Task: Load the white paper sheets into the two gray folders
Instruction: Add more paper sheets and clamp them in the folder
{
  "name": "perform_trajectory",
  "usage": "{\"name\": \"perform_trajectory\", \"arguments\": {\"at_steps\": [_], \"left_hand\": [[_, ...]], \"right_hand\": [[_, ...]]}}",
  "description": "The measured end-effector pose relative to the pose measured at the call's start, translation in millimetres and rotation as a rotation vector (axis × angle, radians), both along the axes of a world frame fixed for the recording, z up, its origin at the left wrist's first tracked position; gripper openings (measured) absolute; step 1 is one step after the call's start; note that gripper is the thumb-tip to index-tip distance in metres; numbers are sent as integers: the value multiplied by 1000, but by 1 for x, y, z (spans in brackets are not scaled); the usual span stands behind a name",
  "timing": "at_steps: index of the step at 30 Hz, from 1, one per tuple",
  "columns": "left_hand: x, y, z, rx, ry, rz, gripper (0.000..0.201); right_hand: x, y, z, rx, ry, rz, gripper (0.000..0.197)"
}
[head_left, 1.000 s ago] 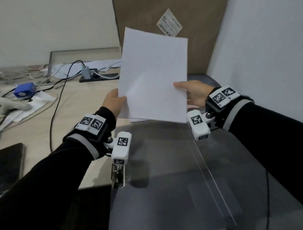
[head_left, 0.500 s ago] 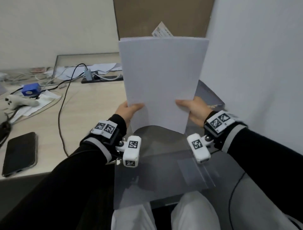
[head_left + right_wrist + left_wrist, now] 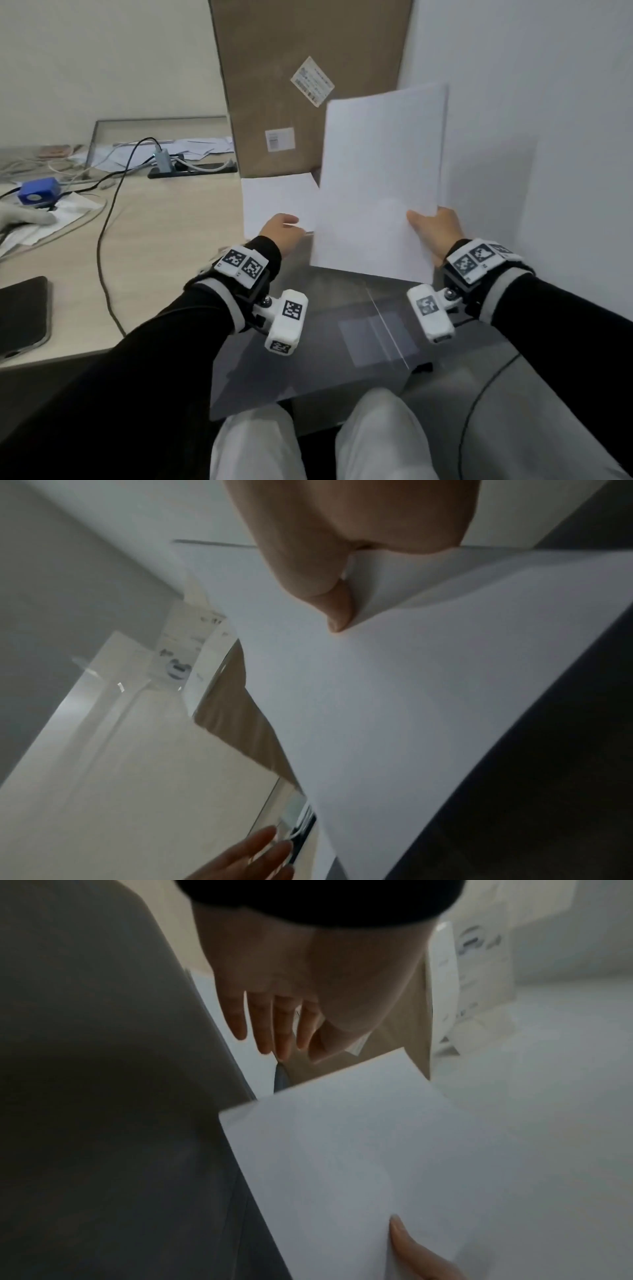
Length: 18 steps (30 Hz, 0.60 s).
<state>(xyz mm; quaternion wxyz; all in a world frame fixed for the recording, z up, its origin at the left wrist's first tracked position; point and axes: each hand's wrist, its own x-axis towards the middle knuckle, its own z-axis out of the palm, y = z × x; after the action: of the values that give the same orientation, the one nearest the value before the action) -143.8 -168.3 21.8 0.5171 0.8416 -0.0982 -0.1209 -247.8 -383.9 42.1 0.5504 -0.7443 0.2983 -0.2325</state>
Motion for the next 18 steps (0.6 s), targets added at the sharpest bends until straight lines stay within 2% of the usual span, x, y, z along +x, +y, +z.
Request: {"name": "perform_trajectory", "arguments": {"at_steps": [3,6,7,8,10,12,13,14,16,18], "left_hand": [[-23,-32,-2,221,-75,-234,38],[-45,-57,-8,554,-90,-550,49],[-49,-62,-12,643,-91,-630,51],[-55,-67,-15,723,-102,-699,52],[-62,-70,-20,878,-136,-778,55],[-66,-67,-21,968,-166,-804,57],[-65,-63,-22,972,-165,-809,57],[-65,-58,-22,957,-157,-812,57],[-61,-42,-24,914,-121,-813,57],[-53,-23,-28,876,-89,-806,56]], "right_hand": [[-29,-41,-14,29,56,-83,37],[-38,-103,-51,48,116,-93,81],[-40,-119,-61,50,142,-90,90],[-45,-128,-64,48,153,-97,89],[-55,-134,-67,71,154,-98,83],[-66,-127,-65,118,139,-89,98],[-70,-123,-64,149,126,-80,98],[-77,-107,-55,180,106,-55,88],[-83,-80,-44,228,100,-21,53],[-85,-62,-41,249,109,39,40]]}}
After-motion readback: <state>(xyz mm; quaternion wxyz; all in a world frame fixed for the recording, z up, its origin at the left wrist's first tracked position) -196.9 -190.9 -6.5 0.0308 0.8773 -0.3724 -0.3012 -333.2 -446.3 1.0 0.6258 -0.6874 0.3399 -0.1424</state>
